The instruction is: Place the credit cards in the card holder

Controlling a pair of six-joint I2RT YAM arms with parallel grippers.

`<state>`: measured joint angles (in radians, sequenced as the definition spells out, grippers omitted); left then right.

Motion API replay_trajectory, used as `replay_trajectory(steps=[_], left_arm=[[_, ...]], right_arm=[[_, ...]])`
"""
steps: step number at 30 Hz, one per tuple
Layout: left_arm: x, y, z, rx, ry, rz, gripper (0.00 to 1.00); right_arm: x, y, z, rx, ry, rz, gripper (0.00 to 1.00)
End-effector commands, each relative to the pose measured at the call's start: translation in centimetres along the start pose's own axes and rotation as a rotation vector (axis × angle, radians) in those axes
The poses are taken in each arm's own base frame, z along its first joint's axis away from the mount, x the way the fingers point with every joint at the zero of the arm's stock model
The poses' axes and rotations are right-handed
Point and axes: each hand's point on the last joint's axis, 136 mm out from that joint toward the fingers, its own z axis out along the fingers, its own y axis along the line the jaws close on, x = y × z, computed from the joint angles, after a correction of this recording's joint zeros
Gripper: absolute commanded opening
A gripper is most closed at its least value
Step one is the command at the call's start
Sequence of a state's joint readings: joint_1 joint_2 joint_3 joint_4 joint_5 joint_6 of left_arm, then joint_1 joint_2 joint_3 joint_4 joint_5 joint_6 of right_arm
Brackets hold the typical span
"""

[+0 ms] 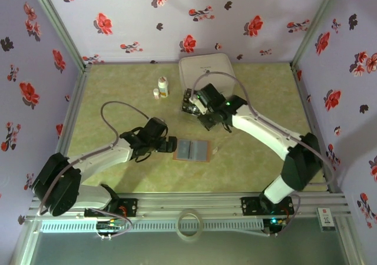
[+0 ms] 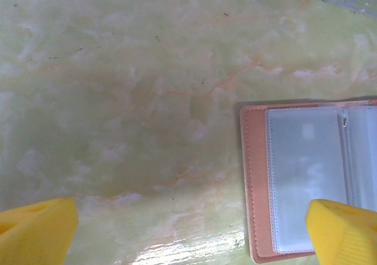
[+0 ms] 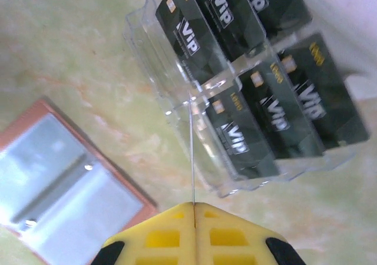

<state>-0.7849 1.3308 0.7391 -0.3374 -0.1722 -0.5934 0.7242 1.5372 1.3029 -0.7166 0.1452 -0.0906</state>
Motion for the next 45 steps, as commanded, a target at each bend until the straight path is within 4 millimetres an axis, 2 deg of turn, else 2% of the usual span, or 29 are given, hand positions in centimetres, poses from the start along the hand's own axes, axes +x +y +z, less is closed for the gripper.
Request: replay_trajectory(steps=[1,8,14,27,45], left_arm=[[-0.3,-0.6,0.0,-0.032,-0.002,0.075,1.00],[-0.2,-1.3,1.1,-0.084,0.000,0.160,1.00],[-0.3,-1.9,1.9,-0.110,0.005,0.210,1.00],[0.1,-2.3,3.2,-0.137,0.010,0.236,1.00],[2.0,-0.7,4.0,-0.198,0.038,0.219,1.00]], right_arm=[[-0.1,1.4,-0.5,-0.177,-0.115,0.305,0.00],[2.0,2.6,-0.8,-0.409,-0.258,0.675,0.00],[3.9,3.2,0.2,-0.483,-0.311,0.838,0.00],[6.0,4.3,1.5,-0.551,-0.357,0.873,0.00],[6.4,5.7,3.1,-0.645,-0.365,0.904,0.00]])
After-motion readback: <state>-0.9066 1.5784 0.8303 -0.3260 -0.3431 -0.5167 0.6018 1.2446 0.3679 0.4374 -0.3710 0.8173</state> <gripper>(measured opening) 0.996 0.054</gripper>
